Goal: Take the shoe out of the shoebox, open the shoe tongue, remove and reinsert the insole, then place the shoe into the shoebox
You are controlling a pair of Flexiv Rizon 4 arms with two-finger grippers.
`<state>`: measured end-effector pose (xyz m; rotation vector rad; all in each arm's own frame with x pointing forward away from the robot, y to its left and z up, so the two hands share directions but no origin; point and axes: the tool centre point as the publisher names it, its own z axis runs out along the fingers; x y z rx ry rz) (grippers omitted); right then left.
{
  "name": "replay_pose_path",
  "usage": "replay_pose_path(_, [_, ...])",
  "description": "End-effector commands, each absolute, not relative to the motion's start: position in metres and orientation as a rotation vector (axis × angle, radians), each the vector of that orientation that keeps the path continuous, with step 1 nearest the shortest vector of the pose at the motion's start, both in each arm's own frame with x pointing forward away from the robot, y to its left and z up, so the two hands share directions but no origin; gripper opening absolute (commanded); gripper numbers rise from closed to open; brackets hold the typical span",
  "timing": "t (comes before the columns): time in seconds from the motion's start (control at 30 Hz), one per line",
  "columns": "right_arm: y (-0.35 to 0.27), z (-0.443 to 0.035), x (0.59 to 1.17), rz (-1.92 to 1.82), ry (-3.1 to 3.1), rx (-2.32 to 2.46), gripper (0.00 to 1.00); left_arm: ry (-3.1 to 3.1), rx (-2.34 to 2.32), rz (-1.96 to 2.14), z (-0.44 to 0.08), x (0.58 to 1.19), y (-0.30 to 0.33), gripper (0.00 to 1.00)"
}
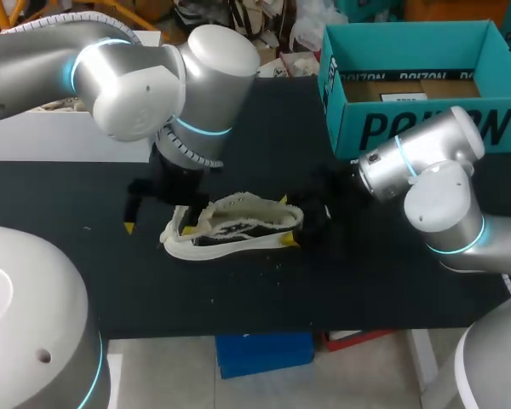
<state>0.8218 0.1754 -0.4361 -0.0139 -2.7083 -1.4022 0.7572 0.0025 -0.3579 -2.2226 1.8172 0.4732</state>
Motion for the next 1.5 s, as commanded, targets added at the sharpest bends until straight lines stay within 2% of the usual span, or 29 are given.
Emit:
replay_pose_path(0.03, [0.174,-0.441,0.823,-1.397,-2.712,-0.019,0.00,1.831,-2.236,0.460,-0.362,0.756,0.014,1.00])
replay_pose_path(0.27, [0.174,-0.441,0.823,-1.397,-2.712,-0.019,0.00,1.886,-2.236,0.391,-0.355,0.759,0.012,1.00])
replay_pose_path(0.53, [0.174,-0.441,0.823,-1.397,-2.712,-0.019,0.00,2.121,-2.021,0.037,-0.305,0.765,-0.007,1.00])
replay_pose_path(0.57, [0.174,-0.441,0.823,-1.397,-2.712,-0.019,0.00,2.186,-1.956,-0.050,-0.296,0.767,-0.011,0.85])
replay_pose_path(0.6, [0.174,-0.441,0.823,-1.397,-2.712,-0.019,0.00,2.228,-1.923,-0.100,-0.290,0.768,-0.014,0.62])
replay_pose_path(0.63, [0.174,-0.441,0.823,-1.397,-2.712,-0.019,0.00,2.286,-1.849,-0.168,-0.282,0.771,-0.019,0.25])
replay_pose_path(0.67, [0.174,-0.441,0.823,-1.397,-2.712,-0.019,0.00,2.354,-1.785,-0.227,-0.275,0.773,-0.023,0.00])
replay_pose_path(0.83, [0.174,-0.441,0.823,-1.397,-2.712,-0.019,0.00,2.834,-1.320,-0.440,-0.255,0.784,-0.053,0.00])
replay_pose_path(1.0, [0.174,-0.441,0.823,-1.397,-2.712,-0.019,0.00,3.322,-0.642,-0.668,-0.256,0.784,-0.078,0.00])
replay_pose_path(1.07, [0.174,-0.441,0.823,-1.397,-2.712,-0.019,0.00,3.400,-0.566,-0.694,-0.259,0.786,-0.088,0.00])
replay_pose_path(1.1, [0.174,-0.441,0.823,-1.397,-2.712,-0.019,0.00,3.389,-0.638,-0.545,-0.264,0.791,-0.095,0.00])
replay_pose_path(1.5, [0.174,-0.441,0.823,-1.397,-2.712,-0.019,0.00,3.389,-0.638,-0.545,-0.264,0.791,-0.095,0.00])
